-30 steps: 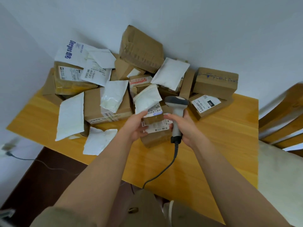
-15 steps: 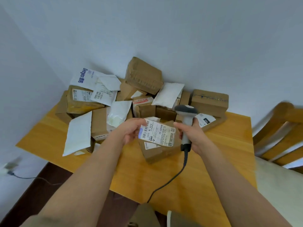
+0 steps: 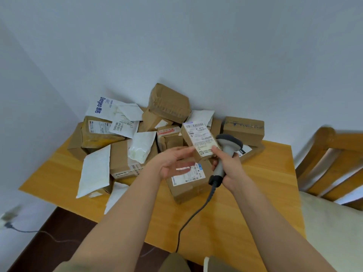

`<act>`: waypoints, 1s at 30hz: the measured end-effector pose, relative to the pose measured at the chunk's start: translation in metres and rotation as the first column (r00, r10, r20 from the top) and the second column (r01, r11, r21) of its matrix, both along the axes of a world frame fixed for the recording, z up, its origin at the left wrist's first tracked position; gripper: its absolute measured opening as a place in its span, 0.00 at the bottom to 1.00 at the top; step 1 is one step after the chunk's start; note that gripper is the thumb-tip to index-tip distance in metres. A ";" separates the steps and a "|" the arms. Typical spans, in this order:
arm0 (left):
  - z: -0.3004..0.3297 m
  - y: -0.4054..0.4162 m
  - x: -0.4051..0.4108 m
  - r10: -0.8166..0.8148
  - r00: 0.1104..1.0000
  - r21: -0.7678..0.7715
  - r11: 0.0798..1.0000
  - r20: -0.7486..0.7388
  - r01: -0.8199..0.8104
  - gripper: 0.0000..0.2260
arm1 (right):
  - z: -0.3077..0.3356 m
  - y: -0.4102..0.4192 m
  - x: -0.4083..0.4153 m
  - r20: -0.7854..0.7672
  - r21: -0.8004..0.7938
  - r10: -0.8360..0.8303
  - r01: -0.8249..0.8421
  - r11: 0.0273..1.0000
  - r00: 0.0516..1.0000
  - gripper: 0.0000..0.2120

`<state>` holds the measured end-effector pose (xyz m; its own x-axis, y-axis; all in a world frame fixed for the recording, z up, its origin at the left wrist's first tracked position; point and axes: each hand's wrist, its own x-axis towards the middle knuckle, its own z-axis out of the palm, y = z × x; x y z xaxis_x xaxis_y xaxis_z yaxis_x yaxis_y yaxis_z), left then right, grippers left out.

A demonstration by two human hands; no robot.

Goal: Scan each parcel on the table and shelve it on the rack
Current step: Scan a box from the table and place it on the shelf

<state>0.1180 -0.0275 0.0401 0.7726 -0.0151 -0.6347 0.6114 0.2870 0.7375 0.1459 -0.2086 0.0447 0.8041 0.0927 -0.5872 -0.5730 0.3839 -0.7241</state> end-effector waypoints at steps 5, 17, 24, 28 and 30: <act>-0.001 -0.020 0.009 0.101 0.992 -0.079 0.992 0.070 -0.095 0.18 | 0.003 -0.002 -0.005 0.029 -0.121 0.048 -0.044 0.992 0.998 0.22; -0.019 -0.009 0.016 0.283 0.957 0.052 0.959 -0.064 -0.280 0.09 | 0.082 -0.013 -0.005 0.151 -0.272 0.344 -0.296 0.915 0.927 0.14; -0.021 -0.012 0.018 0.326 0.942 0.067 0.944 -0.076 -0.322 0.07 | 0.105 -0.015 -0.014 0.167 -0.304 0.412 -0.351 0.886 0.896 0.16; -0.022 -0.015 0.017 0.326 0.942 0.074 0.944 -0.081 -0.320 0.07 | 0.113 -0.017 -0.018 0.198 -0.301 0.394 -0.327 0.896 0.898 0.15; -0.023 -0.016 0.017 0.324 0.942 0.079 0.945 -0.083 -0.317 0.08 | 0.116 -0.019 -0.020 0.201 -0.298 0.388 -0.321 0.899 0.900 0.16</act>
